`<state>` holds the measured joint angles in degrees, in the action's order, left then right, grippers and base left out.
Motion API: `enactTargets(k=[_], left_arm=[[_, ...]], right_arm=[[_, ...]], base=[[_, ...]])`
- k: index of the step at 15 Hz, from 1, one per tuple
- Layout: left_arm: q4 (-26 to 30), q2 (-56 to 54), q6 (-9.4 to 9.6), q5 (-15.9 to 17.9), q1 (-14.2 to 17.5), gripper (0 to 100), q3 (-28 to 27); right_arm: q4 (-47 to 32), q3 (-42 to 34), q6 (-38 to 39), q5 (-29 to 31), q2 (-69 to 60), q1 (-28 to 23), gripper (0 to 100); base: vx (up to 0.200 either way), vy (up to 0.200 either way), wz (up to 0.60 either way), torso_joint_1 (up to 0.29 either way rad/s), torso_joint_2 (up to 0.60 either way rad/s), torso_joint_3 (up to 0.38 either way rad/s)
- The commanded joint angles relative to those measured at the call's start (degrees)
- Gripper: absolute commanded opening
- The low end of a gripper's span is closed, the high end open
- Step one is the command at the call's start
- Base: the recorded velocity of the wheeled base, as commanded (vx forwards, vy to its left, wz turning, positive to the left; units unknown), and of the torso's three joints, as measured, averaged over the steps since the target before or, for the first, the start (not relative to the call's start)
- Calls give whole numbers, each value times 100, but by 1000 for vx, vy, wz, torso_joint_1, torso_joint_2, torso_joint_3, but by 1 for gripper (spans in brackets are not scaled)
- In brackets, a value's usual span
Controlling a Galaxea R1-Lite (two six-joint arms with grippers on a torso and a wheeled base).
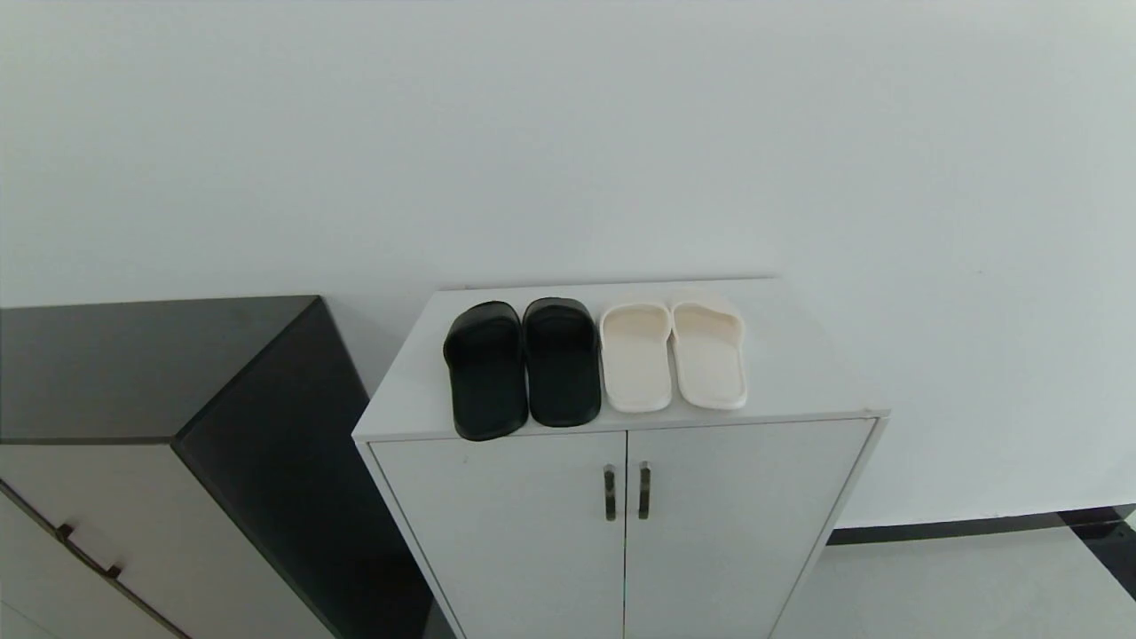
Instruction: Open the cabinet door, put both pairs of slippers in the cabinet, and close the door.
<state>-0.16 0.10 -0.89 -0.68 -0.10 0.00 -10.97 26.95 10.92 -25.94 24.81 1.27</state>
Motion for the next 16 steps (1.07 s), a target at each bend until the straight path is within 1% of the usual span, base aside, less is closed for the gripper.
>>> enactTargets(k=[1, 11, 14, 16], left_arm=[[-2, 8, 1, -2, 1, 0, 0], [-2, 8, 1, -2, 1, 0, 0], [-2, 8, -8, -2, 1, 0, 0], [-2, 8, -8, -2, 1, 0, 0]], right_arm=[[-1, -67, -2, 19, 130, 23, 100], [-10, -542, -11, 107, -574, 14, 100], [-10, -533, -11, 274, -688, 5, 100], [-10, -226, -90, 335, -451, 5, 100]], base=[[0, 0, 0, 0, 0, 0], [0, 0, 0, 0, 0, 0], [0, 0, 0, 0, 0, 0], [0, 0, 0, 0, 0, 0]])
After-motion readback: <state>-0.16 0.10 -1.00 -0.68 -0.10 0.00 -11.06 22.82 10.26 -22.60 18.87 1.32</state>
